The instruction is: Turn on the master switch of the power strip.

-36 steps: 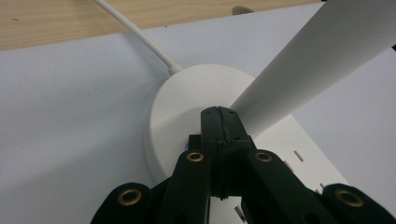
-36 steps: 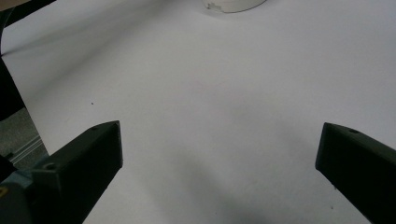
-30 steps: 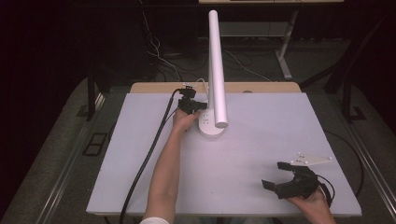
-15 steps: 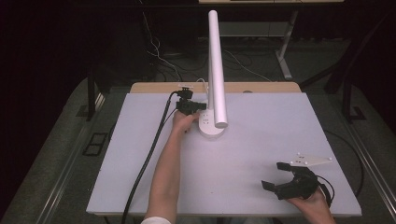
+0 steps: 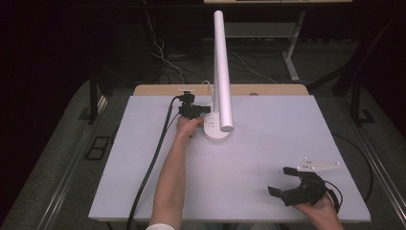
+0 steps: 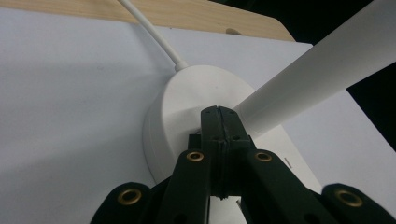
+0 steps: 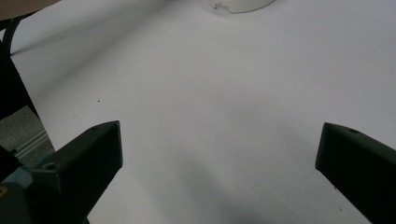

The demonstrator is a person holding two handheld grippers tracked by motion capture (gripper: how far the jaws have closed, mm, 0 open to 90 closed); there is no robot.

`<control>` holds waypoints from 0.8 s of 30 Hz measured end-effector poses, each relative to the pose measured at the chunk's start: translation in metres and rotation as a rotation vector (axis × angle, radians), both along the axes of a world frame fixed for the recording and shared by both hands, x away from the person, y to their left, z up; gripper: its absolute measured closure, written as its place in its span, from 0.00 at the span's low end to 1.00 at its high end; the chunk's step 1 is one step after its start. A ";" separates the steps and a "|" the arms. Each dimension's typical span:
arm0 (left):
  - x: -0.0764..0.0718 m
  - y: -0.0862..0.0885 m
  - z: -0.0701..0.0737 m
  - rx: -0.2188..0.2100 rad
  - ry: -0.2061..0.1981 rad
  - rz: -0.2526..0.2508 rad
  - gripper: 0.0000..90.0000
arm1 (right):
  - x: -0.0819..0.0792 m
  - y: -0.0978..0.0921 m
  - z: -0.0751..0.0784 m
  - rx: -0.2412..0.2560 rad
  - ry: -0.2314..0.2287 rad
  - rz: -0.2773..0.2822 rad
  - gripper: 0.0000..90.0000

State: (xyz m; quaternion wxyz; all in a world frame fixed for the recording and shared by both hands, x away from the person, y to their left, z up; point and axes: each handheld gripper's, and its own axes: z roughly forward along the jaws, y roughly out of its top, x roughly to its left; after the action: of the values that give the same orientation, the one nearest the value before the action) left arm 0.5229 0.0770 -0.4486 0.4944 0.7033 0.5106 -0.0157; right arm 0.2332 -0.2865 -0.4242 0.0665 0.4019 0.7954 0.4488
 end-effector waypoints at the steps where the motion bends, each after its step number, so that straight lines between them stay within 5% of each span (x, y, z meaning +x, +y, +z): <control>1: 0.000 0.000 0.001 0.008 -0.001 0.000 1.00 | 0.000 0.000 0.000 -0.003 -0.005 0.004 0.00; 12: -0.004 -0.001 0.011 0.088 -0.028 0.004 1.00 | 0.000 -0.002 0.000 0.001 -0.010 -0.002 0.00; 24: -0.014 0.009 0.032 0.117 -0.099 -0.033 1.00 | 0.000 -0.002 0.000 0.001 -0.010 -0.002 0.00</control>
State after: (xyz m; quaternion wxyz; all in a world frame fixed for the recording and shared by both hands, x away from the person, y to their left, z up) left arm 0.5085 0.0856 -0.4161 0.4769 0.7392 0.4738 0.0407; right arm 0.2336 -0.2883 -0.4239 0.0708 0.4007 0.7944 0.4509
